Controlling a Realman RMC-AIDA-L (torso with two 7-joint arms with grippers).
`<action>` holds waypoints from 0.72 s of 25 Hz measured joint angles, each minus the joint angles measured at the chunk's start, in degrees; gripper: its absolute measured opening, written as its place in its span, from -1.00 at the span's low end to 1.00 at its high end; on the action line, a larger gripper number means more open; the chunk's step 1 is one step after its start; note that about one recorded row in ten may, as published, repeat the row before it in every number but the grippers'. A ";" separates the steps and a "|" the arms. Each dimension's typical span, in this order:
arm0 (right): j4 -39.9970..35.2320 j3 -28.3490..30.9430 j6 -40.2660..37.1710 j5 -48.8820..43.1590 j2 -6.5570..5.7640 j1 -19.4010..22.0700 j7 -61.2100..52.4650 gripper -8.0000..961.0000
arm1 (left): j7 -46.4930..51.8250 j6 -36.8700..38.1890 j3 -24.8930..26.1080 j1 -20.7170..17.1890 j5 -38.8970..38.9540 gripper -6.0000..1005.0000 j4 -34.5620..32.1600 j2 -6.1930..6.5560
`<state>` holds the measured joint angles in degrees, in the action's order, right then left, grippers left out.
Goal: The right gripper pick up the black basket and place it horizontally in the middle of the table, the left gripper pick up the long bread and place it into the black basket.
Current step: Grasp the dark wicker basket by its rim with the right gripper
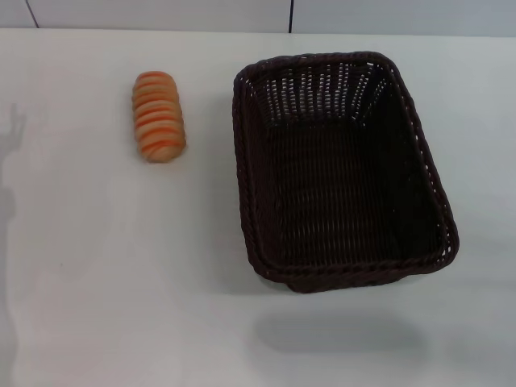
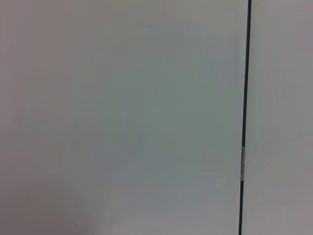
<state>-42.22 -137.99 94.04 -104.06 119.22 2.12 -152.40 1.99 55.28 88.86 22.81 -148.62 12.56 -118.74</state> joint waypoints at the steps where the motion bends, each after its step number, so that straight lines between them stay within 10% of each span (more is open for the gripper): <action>1: -0.04 -0.03 -0.02 0.00 -0.01 -0.01 0.02 0.72 | 0.00 0.00 0.00 0.00 0.00 0.72 0.00 0.00; 9: -3.35 -0.64 -2.26 -0.13 -0.71 0.24 0.15 0.72 | 0.03 -0.01 -0.61 -0.06 -0.01 0.71 0.00 0.00; 18: -36.01 1.21 -36.17 -2.54 -12.90 6.65 9.69 0.72 | -0.02 -0.44 -0.74 0.38 0.00 0.71 -0.20 0.01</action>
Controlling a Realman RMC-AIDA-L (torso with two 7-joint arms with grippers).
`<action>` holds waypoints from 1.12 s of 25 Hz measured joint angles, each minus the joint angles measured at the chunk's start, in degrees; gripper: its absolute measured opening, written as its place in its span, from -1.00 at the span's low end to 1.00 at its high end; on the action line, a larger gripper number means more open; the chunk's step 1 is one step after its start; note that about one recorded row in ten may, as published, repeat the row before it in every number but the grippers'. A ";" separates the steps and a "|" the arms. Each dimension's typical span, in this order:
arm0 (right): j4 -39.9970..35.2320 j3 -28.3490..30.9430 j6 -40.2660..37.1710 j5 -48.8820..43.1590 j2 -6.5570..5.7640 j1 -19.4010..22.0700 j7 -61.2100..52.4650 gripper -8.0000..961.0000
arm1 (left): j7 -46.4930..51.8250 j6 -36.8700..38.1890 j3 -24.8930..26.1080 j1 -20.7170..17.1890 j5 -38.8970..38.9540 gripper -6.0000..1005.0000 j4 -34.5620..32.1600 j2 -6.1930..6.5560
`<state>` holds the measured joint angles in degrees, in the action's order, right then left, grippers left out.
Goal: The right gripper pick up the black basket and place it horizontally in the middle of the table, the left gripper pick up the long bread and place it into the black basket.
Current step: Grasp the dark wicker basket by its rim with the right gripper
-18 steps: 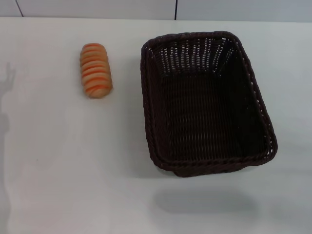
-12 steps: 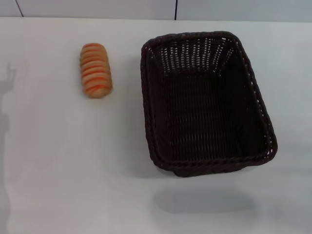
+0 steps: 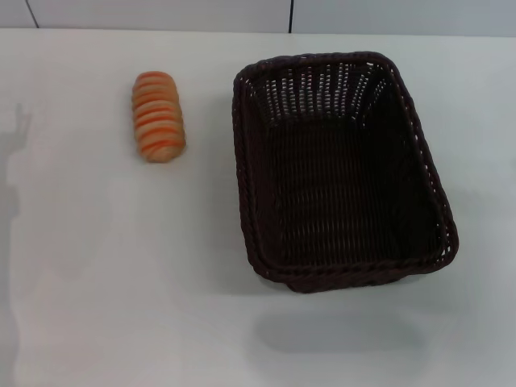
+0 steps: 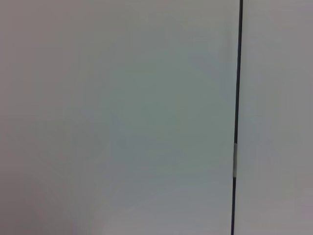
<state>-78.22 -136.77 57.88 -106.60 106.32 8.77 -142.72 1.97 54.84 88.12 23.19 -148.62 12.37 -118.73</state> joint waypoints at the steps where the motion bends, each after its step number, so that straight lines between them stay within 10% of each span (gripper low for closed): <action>1: -4.09 1.48 -5.56 0.25 -1.12 0.89 1.04 0.72 | 0.00 -0.15 -0.03 0.02 -0.02 0.71 0.12 0.00; 3: -9.96 5.64 -17.05 0.58 -1.78 2.43 2.89 0.72 | 0.04 -0.27 -0.03 0.05 -0.01 0.71 0.18 0.04; 6: -15.83 15.30 -38.72 0.89 0.85 4.57 5.08 0.72 | -0.19 -0.36 -0.05 0.42 -0.01 0.71 0.21 0.07; 11: -17.37 40.34 -82.60 0.36 12.20 3.83 6.38 0.72 | -0.27 -0.88 -0.06 1.04 0.06 0.71 0.21 0.16; 28: -0.31 50.99 -102.49 0.46 12.44 -11.92 5.14 0.67 | -0.34 -1.51 0.25 1.64 0.34 0.71 0.14 0.21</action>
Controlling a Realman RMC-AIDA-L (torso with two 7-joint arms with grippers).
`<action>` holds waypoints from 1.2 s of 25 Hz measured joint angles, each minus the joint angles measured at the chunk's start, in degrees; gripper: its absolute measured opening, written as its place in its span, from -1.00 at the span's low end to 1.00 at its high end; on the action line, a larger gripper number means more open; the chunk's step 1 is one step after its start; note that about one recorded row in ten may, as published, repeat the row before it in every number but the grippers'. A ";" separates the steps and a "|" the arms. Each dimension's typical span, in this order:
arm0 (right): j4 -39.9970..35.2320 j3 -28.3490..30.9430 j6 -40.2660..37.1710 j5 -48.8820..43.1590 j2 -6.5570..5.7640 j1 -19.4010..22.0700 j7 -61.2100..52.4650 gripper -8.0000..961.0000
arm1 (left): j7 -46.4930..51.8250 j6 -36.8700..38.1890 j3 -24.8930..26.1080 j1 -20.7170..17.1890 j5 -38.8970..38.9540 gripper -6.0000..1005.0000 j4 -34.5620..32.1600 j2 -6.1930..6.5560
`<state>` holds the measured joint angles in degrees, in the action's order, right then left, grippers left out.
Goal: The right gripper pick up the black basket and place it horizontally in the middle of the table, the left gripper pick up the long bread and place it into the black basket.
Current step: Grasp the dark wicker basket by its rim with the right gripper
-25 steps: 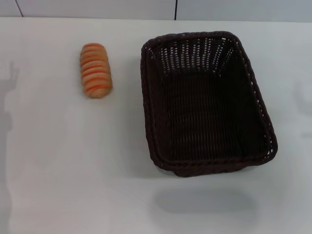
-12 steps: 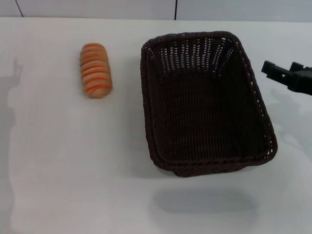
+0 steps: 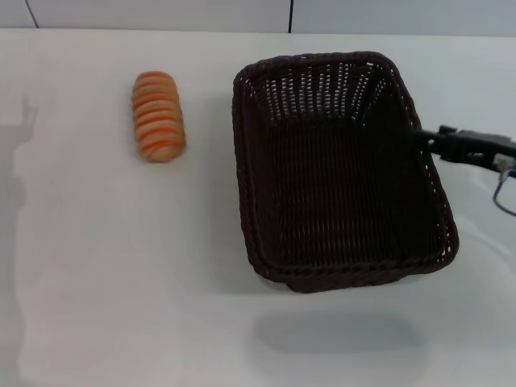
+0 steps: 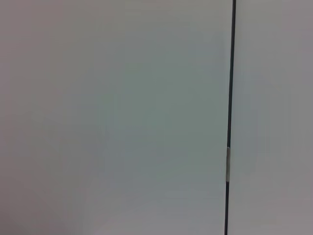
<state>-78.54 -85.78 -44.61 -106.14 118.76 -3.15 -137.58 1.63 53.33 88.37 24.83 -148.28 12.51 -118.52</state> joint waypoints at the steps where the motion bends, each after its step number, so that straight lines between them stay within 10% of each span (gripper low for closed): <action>1: 3.08 0.65 -1.19 0.00 -0.12 -2.41 0.02 0.67 | -0.06 -0.11 0.17 0.04 0.01 0.71 0.00 0.01; 10: 7.94 4.24 -4.59 0.00 0.16 -5.50 3.15 0.60 | -0.08 -0.18 0.23 0.05 0.02 0.71 0.05 0.12; 23: 8.35 4.42 -4.67 0.54 0.10 -7.00 6.92 -0.35 | 0.31 -0.17 0.27 0.13 0.01 0.71 -0.21 0.13; 30: 3.17 4.71 -9.36 0.38 -0.08 -7.02 12.13 -0.55 | 0.36 -0.15 0.32 0.13 0.01 0.72 -0.12 0.11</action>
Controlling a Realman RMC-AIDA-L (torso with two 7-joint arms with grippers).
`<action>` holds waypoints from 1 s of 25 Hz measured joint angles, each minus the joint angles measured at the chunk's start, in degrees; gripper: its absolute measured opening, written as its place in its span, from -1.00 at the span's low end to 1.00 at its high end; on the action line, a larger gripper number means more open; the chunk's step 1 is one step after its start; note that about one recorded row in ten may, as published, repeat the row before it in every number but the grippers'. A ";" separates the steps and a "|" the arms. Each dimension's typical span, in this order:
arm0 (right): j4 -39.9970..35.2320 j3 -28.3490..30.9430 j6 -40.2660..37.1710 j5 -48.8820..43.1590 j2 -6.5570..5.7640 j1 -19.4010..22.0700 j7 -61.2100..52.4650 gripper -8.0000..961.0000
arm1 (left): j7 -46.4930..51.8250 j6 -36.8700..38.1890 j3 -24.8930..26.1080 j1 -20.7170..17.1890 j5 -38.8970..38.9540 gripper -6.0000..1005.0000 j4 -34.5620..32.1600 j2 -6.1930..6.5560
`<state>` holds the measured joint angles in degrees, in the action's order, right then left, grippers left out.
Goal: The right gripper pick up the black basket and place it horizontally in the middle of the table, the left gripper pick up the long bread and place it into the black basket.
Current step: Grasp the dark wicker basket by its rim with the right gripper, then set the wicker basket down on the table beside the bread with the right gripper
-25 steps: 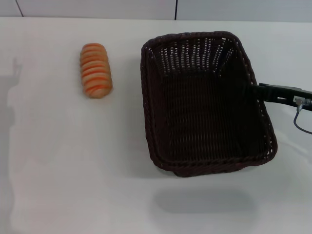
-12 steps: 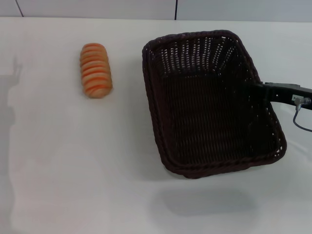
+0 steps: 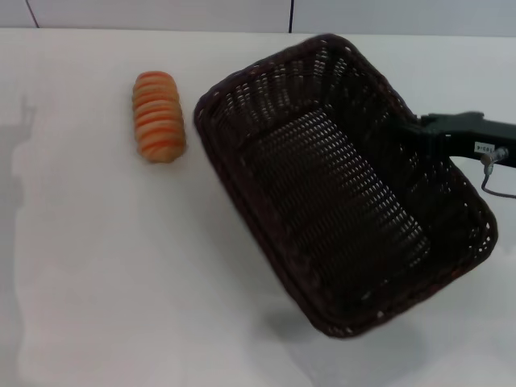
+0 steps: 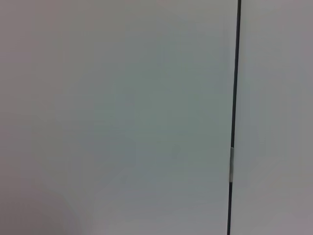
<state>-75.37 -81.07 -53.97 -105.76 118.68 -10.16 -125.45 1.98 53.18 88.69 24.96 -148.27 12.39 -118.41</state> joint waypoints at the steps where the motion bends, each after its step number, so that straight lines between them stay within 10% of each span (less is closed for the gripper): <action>1: -2.19 0.65 -2.71 -0.31 -0.18 -0.19 1.13 -0.55 | 0.01 0.00 0.00 0.00 0.00 0.71 0.07 -0.04; 14: 0.05 9.34 -21.76 -1.92 -2.67 -15.09 3.18 -0.57 | 0.10 -0.78 0.07 0.18 0.11 0.71 0.18 -0.07; 25: 9.13 9.12 -28.45 -2.81 -2.21 -25.93 8.04 -0.57 | 0.13 -1.64 0.73 0.96 0.11 0.70 0.18 -0.14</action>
<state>-66.24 -71.95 -82.42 -108.57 116.46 -36.09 -117.41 2.11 51.55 89.42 25.93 -148.17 12.57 -118.54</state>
